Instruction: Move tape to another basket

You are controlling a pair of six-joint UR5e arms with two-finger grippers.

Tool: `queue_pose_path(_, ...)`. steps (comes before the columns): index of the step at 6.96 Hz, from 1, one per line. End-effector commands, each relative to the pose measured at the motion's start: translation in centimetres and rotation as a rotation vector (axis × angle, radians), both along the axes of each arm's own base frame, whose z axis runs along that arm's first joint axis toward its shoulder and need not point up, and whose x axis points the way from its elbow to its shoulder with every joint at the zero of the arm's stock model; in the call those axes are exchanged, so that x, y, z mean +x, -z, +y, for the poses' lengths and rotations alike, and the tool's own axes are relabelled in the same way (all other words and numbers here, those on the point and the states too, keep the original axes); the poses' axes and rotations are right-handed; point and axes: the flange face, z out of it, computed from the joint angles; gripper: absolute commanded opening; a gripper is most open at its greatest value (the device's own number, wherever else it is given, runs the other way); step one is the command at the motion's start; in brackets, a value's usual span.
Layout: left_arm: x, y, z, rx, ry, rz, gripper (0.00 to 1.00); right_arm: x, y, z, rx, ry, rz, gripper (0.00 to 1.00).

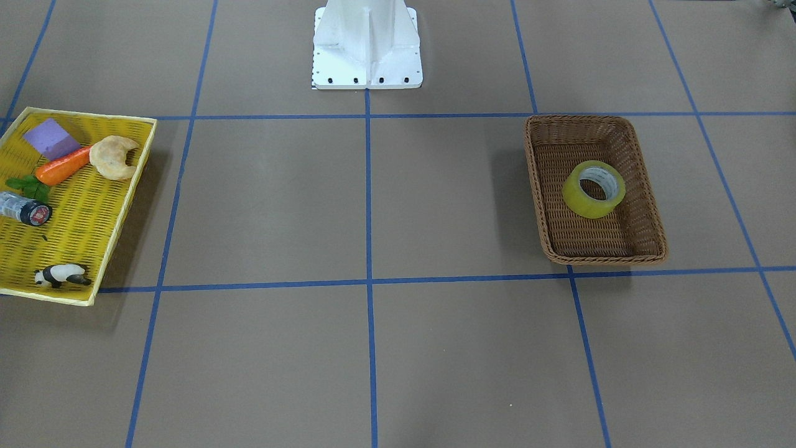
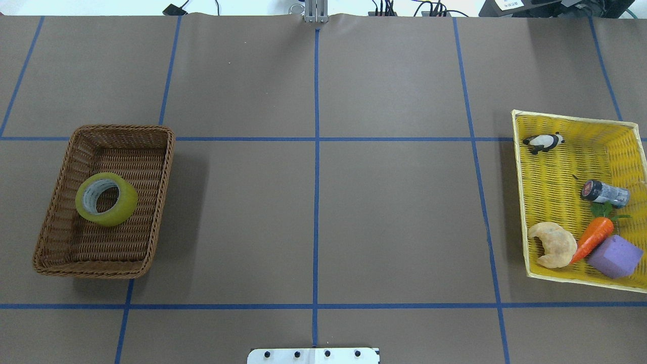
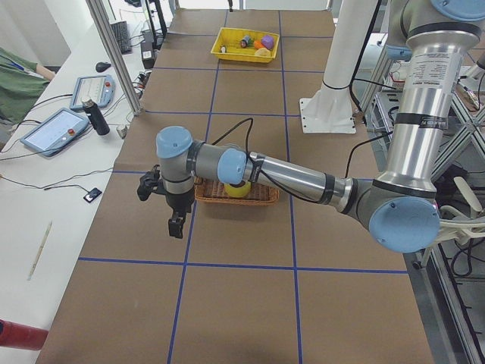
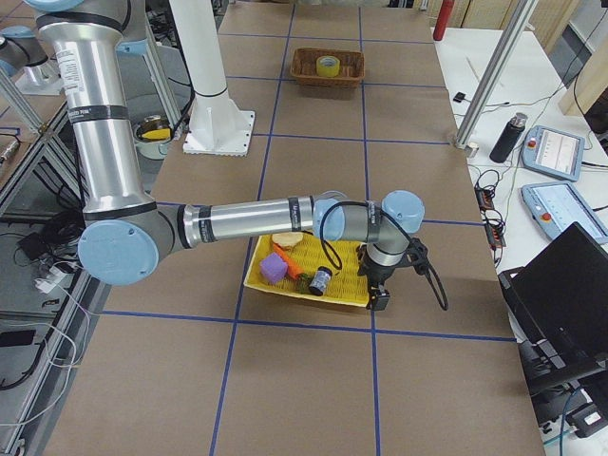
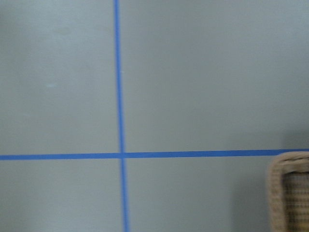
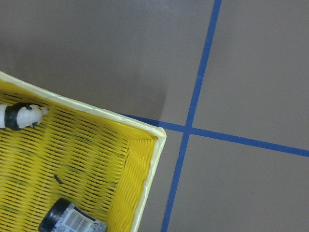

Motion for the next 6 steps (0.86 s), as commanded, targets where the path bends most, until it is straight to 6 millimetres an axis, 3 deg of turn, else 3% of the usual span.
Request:
queue_pose_path(1,-1.6,-6.2,3.0,-0.07,-0.021,-0.001,0.99,1.9,-2.9,2.6,-0.012,-0.041,-0.027,1.0)
queue_pose_path(2,-1.6,-8.8,4.3,-0.07,-0.019,-0.001,0.99,2.1,-2.9,2.8,-0.017,-0.048,-0.039,1.0)
queue_pose_path(3,-1.6,-9.6,4.5,-0.071,-0.011,0.001,0.99,2.1,-3.0,2.8,-0.02,-0.049,-0.043,1.0)
queue_pose_path(6,-0.7,-9.4,4.9,-0.088,-0.015,0.108,0.99,2.1,-2.9,3.1,-0.061,-0.055,-0.066,1.0)
